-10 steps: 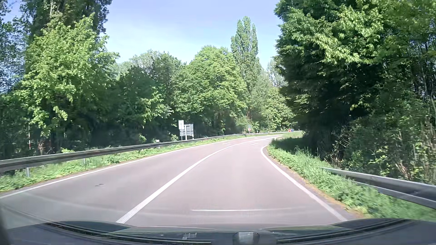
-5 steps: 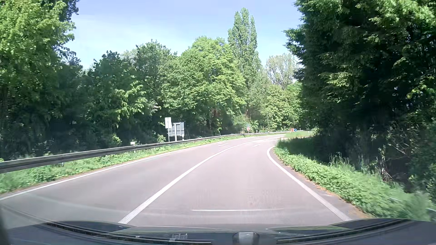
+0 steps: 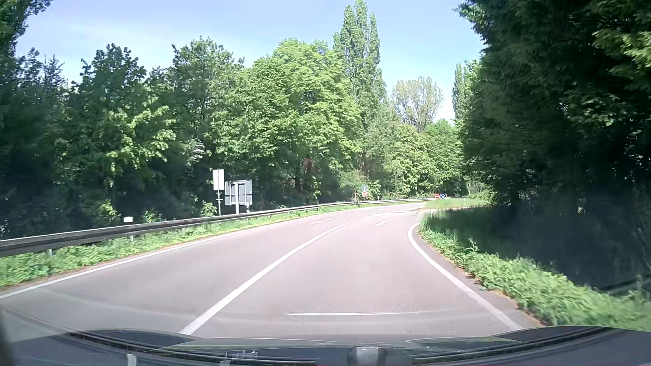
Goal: Follow the waypoints while adhering to traffic rules and regulations
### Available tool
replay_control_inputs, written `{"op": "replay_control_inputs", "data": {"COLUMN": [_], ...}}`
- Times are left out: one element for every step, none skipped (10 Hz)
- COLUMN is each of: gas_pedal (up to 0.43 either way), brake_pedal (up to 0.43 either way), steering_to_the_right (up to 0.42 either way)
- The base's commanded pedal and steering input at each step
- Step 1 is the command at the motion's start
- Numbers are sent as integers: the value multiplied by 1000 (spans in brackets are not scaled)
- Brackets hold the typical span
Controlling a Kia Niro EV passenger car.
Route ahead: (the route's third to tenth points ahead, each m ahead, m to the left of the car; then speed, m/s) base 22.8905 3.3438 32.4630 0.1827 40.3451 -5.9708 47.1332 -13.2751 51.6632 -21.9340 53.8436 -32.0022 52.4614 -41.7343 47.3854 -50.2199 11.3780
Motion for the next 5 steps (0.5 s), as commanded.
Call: {"op": "replay_control_inputs", "data": {"gas_pedal": [0, 0, 0, 0, 0], "brake_pedal": [0, 0, 0, 0, 0], "steering_to_the_right": [25, 28, 30, 32, 35]}}
